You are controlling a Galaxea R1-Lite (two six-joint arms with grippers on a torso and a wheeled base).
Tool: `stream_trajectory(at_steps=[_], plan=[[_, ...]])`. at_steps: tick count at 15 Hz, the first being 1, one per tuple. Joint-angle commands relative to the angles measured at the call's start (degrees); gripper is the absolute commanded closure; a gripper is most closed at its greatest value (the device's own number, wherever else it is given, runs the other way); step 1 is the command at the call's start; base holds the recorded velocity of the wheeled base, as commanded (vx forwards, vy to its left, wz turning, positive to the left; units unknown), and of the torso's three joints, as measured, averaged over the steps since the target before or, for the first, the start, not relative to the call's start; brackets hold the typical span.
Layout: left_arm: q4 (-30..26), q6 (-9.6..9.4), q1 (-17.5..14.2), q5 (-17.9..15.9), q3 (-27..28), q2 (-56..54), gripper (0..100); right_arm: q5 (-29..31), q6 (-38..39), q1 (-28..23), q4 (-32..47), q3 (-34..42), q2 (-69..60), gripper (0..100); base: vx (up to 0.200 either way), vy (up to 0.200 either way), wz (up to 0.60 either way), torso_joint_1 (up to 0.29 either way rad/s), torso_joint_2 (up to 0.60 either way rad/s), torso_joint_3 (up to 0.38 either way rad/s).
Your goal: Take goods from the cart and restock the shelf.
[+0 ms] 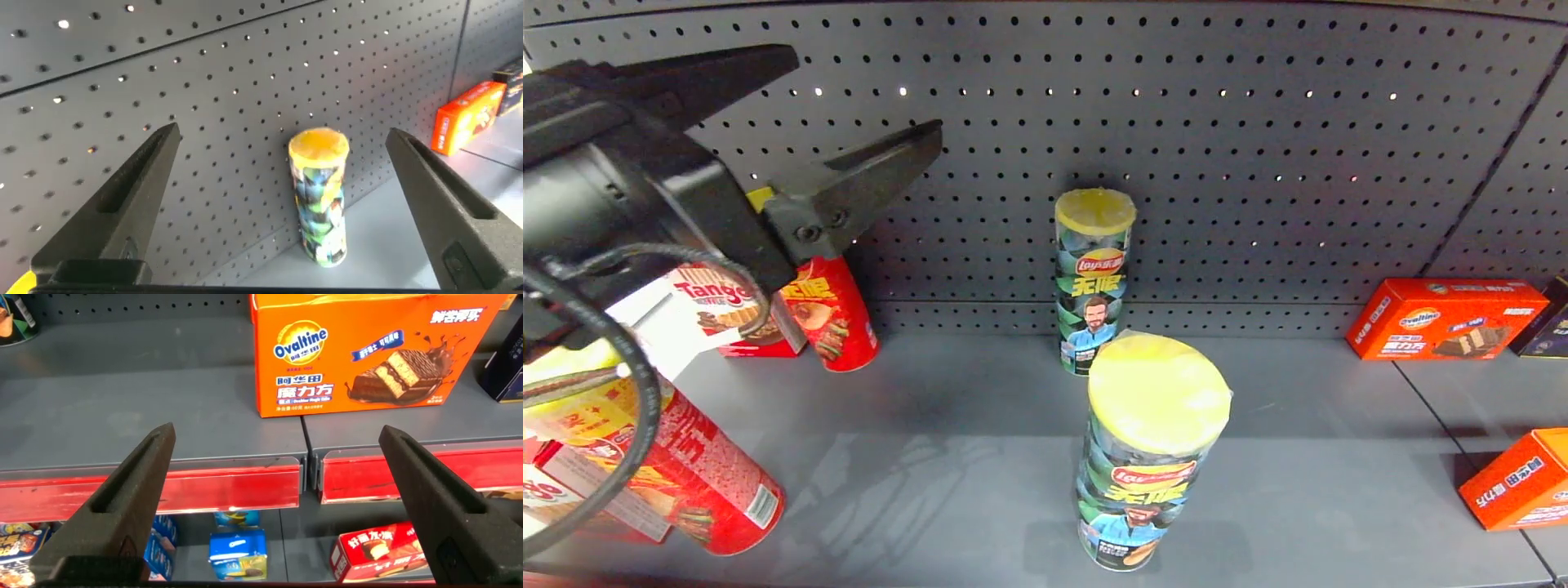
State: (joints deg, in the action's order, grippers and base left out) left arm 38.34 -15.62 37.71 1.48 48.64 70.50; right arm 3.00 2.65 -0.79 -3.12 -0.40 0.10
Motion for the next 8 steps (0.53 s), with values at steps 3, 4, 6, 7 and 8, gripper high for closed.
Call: stream_trajectory(at_steps=[3, 4, 6, 7, 8], plan=[[-1.43, 0.32, 0.61, 0.02, -6.28, -10.03, 0, -0.01, -0.01, 0.00, -0.04, -0.04, 0.08, 0, 0.000, 0.000, 0.00, 0.000, 0.00, 0.000], [-1.43, 0.41, 0.44, 0.02, -7.95, -12.05, 0, -0.01, -0.01, 0.00, -0.04, -0.04, 0.08, 0, 0.000, 0.000, 0.00, 0.000, 0.00, 0.000], [-1.43, 0.41, -0.09, 0.02, -10.85, -16.80, 0, -0.01, -0.01, 0.00, -0.04, 0.05, 0.08, 0, 0.000, 0.000, 0.00, 0.000, 0.00, 0.000], [-1.43, 0.41, -0.44, 0.02, -11.81, -18.64, 0, -0.01, -0.01, 0.00, -0.04, 0.05, 0.08, 0, 0.000, 0.000, 0.00, 0.000, 0.00, 0.000], [-1.43, 0.41, -1.06, 0.02, -13.13, -20.58, 0, -0.01, -0.01, 0.00, -0.04, 0.05, 0.08, 0, 0.000, 0.000, 0.00, 0.000, 0.00, 0.000]])
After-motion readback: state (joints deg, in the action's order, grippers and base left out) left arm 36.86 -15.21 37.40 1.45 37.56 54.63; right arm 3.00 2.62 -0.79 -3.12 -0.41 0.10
